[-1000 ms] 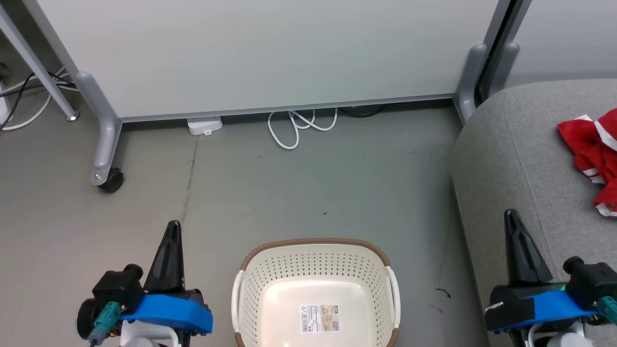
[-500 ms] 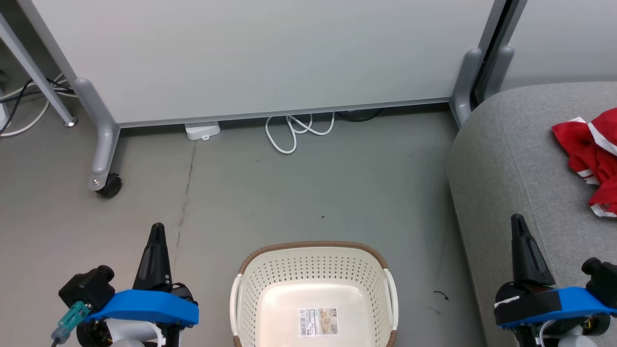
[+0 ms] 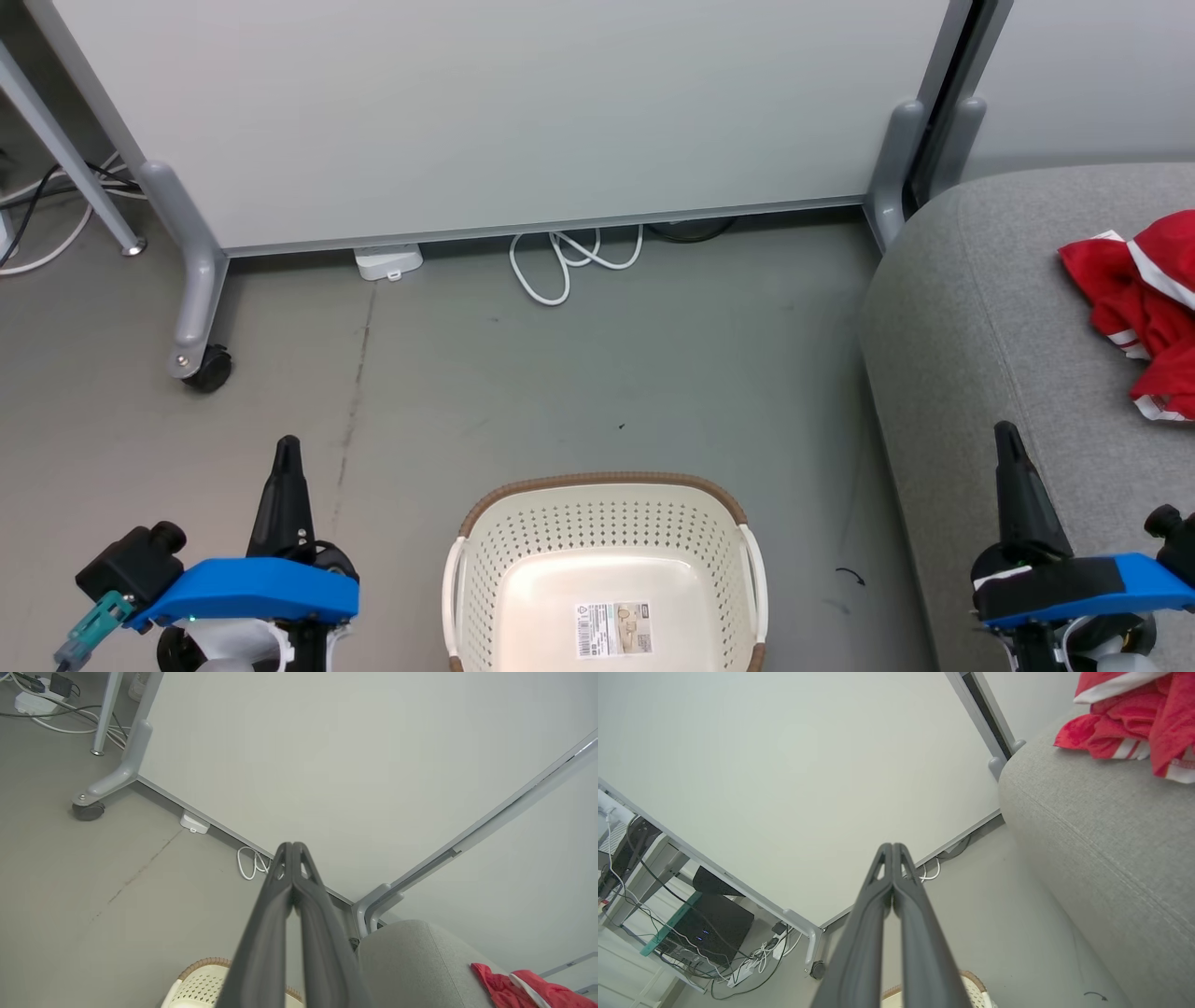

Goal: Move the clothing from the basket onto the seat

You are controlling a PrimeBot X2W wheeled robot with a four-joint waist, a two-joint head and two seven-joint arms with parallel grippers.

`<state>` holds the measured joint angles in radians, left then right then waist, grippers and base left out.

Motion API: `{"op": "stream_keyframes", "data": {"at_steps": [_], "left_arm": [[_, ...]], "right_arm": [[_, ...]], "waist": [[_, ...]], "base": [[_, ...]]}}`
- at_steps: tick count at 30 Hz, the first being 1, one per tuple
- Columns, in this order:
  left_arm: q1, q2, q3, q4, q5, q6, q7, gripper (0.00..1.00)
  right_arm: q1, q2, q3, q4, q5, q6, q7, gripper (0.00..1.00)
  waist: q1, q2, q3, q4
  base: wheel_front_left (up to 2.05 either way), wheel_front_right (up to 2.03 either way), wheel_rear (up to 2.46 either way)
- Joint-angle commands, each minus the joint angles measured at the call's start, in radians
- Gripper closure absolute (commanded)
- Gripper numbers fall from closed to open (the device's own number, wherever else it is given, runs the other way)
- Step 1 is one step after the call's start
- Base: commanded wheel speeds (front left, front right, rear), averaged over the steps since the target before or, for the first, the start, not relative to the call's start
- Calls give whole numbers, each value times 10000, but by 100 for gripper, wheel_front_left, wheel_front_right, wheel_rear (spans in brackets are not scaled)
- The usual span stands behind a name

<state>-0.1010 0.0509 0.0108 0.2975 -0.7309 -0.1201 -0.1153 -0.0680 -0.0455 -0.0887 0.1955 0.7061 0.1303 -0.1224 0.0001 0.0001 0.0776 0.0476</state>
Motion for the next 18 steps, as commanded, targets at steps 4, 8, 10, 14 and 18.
{"op": "stream_keyframes", "data": {"at_steps": [4, 8, 10, 14, 18], "left_arm": [[-172, 16, 109, -189, -656, -54, 156, 100], [-170, 15, 175, -215, -1181, -58, 292, 100], [-169, 15, 206, -227, -1439, -61, 361, 100], [-167, 13, 266, -252, -1935, -67, 495, 100], [-165, 13, 320, -273, -2412, -72, 622, 100]], "right_arm": [[-222, -41, -41, -70, 696, 3, 185, 100], [-243, -43, -56, -34, 1233, 4, 328, 100], [-252, -43, -64, -18, 1493, 4, 395, 100], [-263, -45, -77, 17, 2008, 4, 528, 100], [-283, -47, -90, 49, 2501, 4, 661, 100]], "waist": [[0, -1, -30, -19], [0, -1, -62, -40], [0, -1, -78, -50], [0, -1, -110, -70], [0, -1, -142, -91]], "base": [[0, 0, 0], [0, 0, 0], [0, 0, 0], [0, 0, 0], [0, 0, 0]]}}
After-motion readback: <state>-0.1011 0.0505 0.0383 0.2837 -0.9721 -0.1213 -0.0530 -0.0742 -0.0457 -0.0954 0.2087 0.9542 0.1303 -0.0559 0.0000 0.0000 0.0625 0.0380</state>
